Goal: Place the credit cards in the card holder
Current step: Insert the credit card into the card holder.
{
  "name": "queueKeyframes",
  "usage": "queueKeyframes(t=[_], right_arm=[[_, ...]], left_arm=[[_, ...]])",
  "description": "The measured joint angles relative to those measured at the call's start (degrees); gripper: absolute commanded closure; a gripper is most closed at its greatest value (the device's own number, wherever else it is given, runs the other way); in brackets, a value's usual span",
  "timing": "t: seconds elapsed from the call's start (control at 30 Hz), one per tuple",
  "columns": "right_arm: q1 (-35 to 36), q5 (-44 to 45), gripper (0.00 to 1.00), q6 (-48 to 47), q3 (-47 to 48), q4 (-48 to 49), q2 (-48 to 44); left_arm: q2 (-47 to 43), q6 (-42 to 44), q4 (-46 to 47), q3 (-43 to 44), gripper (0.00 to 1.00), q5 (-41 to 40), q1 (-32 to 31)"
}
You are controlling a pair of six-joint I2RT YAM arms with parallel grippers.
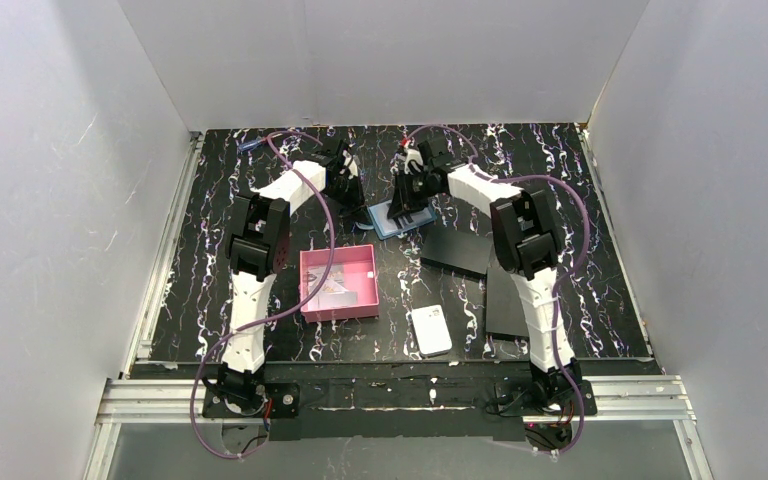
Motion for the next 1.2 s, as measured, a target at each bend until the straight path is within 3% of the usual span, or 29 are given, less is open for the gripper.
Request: queueKeyframes(t=[0.2,0.37,0.6,0.7,1.03,1.2], right_arm=[[0.7,-1.9,0.71,1.4,0.2,1.4,0.6],[0.6,-0.5,0.54,1.5,1.3,0.4,0.7],[0.9,5.7,0.40,0.5,2.0,-3.4,-0.7],[1.3,5.9,0.37,1.2,-0.4,-2.9,-2.2],[0.9,0.3,0.44,1.2,-0.8,3.1,-1.0],[0.7,-1.1,0.37,-2.2,-0.7,4.3,-0.5]], left_arm=[[0.1,0.3,-0.3,0.2,1.00,-0.2,0.0],[0.1,0.5,-0.6,0.4,1.00,-0.5,-0.1],[0.1,0.9,-0.6,0.4,1.00,-0.5,-0.1],[0.1,1.0,-0.6,0.4,1.00,-0.5,-0.1],[0.3,1.4,-1.5,1.2,1.00,-0.8,-0.1],[1.5,2.1,-3.5,3.6,1.00,-0.9,-0.1]])
